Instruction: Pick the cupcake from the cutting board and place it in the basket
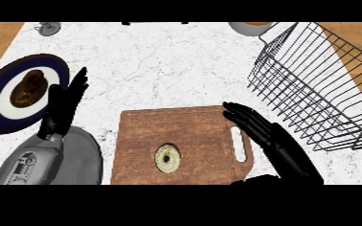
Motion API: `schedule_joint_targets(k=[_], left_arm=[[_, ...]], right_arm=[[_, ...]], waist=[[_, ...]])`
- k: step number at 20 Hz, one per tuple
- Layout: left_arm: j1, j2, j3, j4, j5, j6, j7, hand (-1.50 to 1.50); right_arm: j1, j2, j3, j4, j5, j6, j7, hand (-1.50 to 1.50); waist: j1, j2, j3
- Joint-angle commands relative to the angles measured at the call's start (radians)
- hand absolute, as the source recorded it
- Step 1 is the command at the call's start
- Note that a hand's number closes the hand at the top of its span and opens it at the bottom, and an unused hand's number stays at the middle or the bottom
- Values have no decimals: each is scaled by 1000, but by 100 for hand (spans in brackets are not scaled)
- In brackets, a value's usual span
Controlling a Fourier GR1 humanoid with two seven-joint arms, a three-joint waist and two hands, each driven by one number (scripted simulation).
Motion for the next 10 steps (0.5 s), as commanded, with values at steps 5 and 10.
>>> schedule_joint_targets(k=[5,10], left_arm=[[-45,16,13,1,-8,-19,11,0],[27,-2,23,-29,-7,-56,-20,0]], right_arm=[[-34,-147,56,-384,-92,338,461,-150],[-3,-56,112,-472,-53,366,635,-150]], waist=[[22,12,5],[35,15,7]])
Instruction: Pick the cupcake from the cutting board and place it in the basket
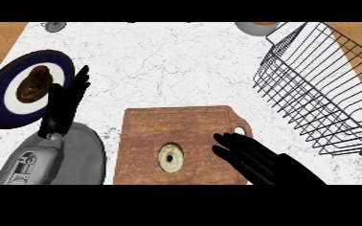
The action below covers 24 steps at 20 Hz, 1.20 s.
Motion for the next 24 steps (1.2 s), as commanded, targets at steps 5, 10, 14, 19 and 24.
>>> schedule_joint_targets(k=[5,10,14,19,24], left_arm=[[-7,-17,39,-37,-27,-34,31,0],[-3,-37,41,-12,-46,-42,19,0],[-40,-76,45,7,-93,1,12,0],[-17,-42,99,24,-64,-79,-19,0],[-26,-98,86,14,-96,-58,13,0]], right_arm=[[59,84,-70,-60,31,63,70,-150],[2,223,26,24,207,-14,93,-150],[2,265,28,147,267,-23,21,-150],[83,281,41,226,302,-53,-92,-150],[21,376,43,335,348,-53,-106,-150]], waist=[[7,4,2],[8,4,2],[8,5,2],[7,4,2],[9,4,2]])
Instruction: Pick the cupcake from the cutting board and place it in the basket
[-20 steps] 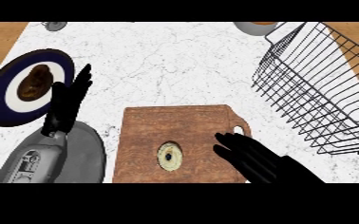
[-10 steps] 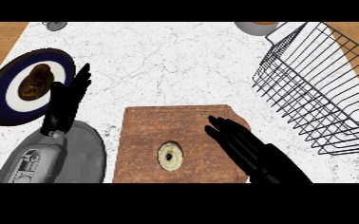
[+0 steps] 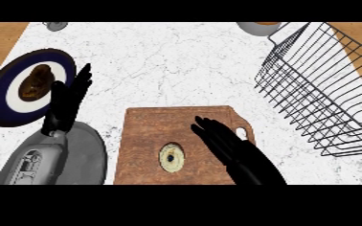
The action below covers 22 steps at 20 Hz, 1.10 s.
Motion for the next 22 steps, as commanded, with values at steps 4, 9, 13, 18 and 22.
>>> schedule_joint_targets(k=[4,9,13,18,22], left_arm=[[-24,-20,8,-51,-19,-15,75,0],[44,-42,10,-40,-56,-17,-4,0],[-14,-11,63,4,-38,-51,4,0],[10,-17,87,78,-37,-71,-99,0],[28,-68,55,7,-66,-31,-58,0]], right_arm=[[-56,105,26,119,87,-4,-11,-150],[-47,140,2,194,116,-44,-84,-150],[-2,160,56,228,158,-75,-119,-150],[-71,202,41,345,158,-135,-139,-150],[-140,203,27,431,136,-150,-122,-150]], waist=[[2,0,0],[2,0,0],[0,0,0],[0,1,0],[2,1,0]])
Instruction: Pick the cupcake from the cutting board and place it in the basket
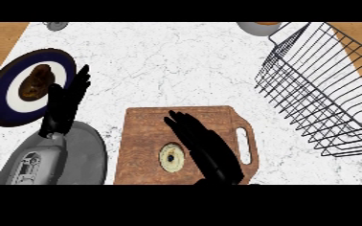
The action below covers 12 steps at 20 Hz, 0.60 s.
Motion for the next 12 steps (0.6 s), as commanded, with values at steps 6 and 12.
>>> schedule_joint_targets(k=[6,12], left_arm=[[-21,9,26,13,-15,-30,-3,0],[-26,-33,13,24,-36,-4,-1,0]], right_arm=[[-35,10,41,39,-32,9,65,-150],[-70,10,35,159,-42,-39,-6,-150]], waist=[[-1,0,0],[0,0,0]])
